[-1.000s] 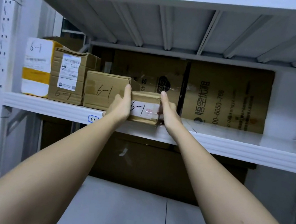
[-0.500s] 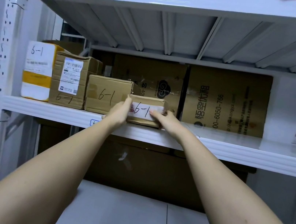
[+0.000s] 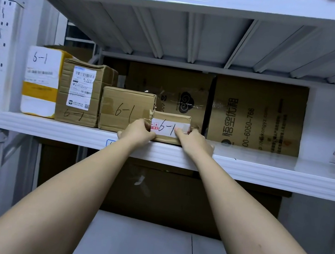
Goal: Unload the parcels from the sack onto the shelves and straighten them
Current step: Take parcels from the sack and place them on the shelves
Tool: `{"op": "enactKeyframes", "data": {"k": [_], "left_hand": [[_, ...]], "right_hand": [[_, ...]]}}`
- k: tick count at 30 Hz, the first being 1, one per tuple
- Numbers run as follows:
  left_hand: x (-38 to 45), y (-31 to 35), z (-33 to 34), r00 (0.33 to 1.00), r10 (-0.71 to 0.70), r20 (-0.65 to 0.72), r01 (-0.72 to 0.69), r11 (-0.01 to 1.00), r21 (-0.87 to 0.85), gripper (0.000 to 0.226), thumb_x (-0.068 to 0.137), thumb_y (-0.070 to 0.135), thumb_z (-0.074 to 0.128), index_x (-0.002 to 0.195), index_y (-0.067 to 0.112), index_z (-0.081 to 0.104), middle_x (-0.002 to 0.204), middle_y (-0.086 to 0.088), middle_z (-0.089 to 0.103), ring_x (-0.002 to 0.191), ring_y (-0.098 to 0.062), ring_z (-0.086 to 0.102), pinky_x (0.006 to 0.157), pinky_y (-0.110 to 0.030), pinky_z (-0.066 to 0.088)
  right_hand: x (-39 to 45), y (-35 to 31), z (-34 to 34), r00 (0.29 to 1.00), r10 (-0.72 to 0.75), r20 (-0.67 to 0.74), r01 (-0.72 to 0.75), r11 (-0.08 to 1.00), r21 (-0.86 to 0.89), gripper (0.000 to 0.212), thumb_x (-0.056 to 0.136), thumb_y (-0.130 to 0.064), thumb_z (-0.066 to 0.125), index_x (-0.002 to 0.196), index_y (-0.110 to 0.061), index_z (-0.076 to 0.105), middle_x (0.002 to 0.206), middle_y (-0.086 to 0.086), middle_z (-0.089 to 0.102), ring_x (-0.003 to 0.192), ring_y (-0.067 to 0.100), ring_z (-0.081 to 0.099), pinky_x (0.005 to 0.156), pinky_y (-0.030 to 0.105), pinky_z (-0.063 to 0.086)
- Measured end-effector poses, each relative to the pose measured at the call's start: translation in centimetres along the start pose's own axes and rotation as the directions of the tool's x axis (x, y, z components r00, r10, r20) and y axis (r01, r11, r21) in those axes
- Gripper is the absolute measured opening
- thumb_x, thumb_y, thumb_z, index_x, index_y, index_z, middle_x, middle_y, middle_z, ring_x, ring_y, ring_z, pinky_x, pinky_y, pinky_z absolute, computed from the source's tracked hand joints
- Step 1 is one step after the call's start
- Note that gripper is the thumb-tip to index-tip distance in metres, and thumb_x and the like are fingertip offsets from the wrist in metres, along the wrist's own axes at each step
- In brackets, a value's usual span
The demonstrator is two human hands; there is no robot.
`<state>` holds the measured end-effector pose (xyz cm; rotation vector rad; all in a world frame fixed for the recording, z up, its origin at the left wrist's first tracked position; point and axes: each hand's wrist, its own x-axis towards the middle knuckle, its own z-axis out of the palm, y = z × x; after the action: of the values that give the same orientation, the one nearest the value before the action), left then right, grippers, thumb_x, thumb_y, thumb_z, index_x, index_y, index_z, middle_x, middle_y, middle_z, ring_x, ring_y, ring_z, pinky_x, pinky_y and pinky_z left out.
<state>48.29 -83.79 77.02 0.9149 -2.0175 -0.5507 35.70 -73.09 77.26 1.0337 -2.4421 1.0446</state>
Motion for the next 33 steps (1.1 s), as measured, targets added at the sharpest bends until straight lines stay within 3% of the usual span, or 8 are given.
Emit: {"op": "enactKeyframes", "data": {"k": [3, 10, 14, 19, 24, 29, 33], "left_hand": [[0.3, -0.3, -0.1, 1.000, 0.014, -0.010, -0.013, 1.000, 0.028, 0.018, 0.085, 0.034, 0.062, 0.102, 0.032, 0.057, 0.113, 0.007, 0.064, 0.110, -0.020, 0.055, 0.098, -0.041, 0.036], [0.0, -0.6, -0.1, 0.998, 0.042, -0.042, -0.039, 0.997, 0.067, 0.014, 0.088, 0.032, 0.058, 0.100, 0.026, 0.057, 0.107, 0.003, 0.064, 0.104, -0.021, 0.057, 0.096, -0.041, 0.042], [-1.0, -0.6, -0.6, 0.969, 0.079, -0.233, -0.095, 0.994, -0.057, 0.006, 0.089, 0.025, 0.050, 0.092, 0.020, 0.051, 0.095, 0.001, 0.060, 0.087, -0.023, 0.055, 0.079, -0.035, 0.044], [-2.6, 0.7, 0.0, 0.914, 0.189, -0.359, -0.255, 0.956, -0.145, 0.017, 0.096, 0.028, 0.040, 0.090, 0.017, 0.051, 0.089, 0.000, 0.060, 0.076, -0.020, 0.051, 0.059, -0.029, 0.032], [-5.8, 3.1, 2.5, 0.905, 0.292, -0.310, -0.357, 0.917, -0.177, 0.018, 0.097, 0.029, 0.039, 0.089, 0.019, 0.051, 0.076, 0.004, 0.058, 0.067, -0.016, 0.052, 0.055, -0.031, 0.035], [-9.5, 7.3, 6.6, 0.904, 0.363, -0.224, -0.399, 0.906, -0.142, 0.022, 0.097, 0.033, 0.041, 0.088, 0.018, 0.053, 0.073, 0.003, 0.057, 0.068, -0.018, 0.053, 0.054, -0.031, 0.037], [-13.4, 11.5, 11.0, 0.938, 0.307, -0.159, -0.330, 0.932, -0.150, 0.018, 0.094, 0.037, 0.044, 0.087, 0.022, 0.050, 0.069, 0.009, 0.052, 0.065, -0.017, 0.048, 0.049, -0.027, 0.026]], "right_hand": [[0.0, -0.3, 0.2, 1.000, 0.022, -0.023, -0.023, 0.999, -0.047, 0.069, 0.089, -0.065, 0.030, 0.129, -0.014, 0.052, 0.129, 0.011, 0.059, 0.123, 0.031, 0.049, 0.099, 0.041, 0.030], [-0.6, -0.4, 0.1, 1.000, 0.006, -0.024, -0.007, 0.998, -0.067, 0.069, 0.089, -0.066, 0.031, 0.128, -0.012, 0.053, 0.127, 0.011, 0.060, 0.120, 0.030, 0.051, 0.095, 0.040, 0.033], [-1.4, 0.2, -0.5, 0.995, 0.017, -0.102, -0.013, 0.999, 0.048, 0.066, 0.092, -0.065, 0.030, 0.131, -0.015, 0.048, 0.127, 0.010, 0.059, 0.118, 0.031, 0.053, 0.094, 0.040, 0.037], [-2.7, 1.4, -1.3, 0.949, -0.007, -0.314, 0.074, 0.977, 0.201, 0.050, 0.095, -0.059, 0.032, 0.120, -0.021, 0.053, 0.121, 0.001, 0.059, 0.112, 0.023, 0.053, 0.097, 0.041, 0.040], [-4.9, 4.5, -2.7, 0.889, -0.046, -0.455, 0.123, 0.982, 0.140, 0.028, 0.098, -0.045, 0.038, 0.099, -0.023, 0.056, 0.097, -0.008, 0.053, 0.098, 0.017, 0.051, 0.086, 0.035, 0.034], [-7.3, 9.4, -5.7, 0.903, -0.048, -0.427, 0.114, 0.985, 0.131, 0.020, 0.097, -0.034, 0.043, 0.095, -0.021, 0.057, 0.096, -0.006, 0.053, 0.090, 0.017, 0.053, 0.078, 0.034, 0.043], [-9.1, 14.7, -9.0, 0.919, -0.004, -0.395, 0.055, 0.991, 0.118, 0.013, 0.095, -0.030, 0.043, 0.087, -0.023, 0.051, 0.097, -0.004, 0.059, 0.083, 0.018, 0.053, 0.063, 0.029, 0.036]]}}
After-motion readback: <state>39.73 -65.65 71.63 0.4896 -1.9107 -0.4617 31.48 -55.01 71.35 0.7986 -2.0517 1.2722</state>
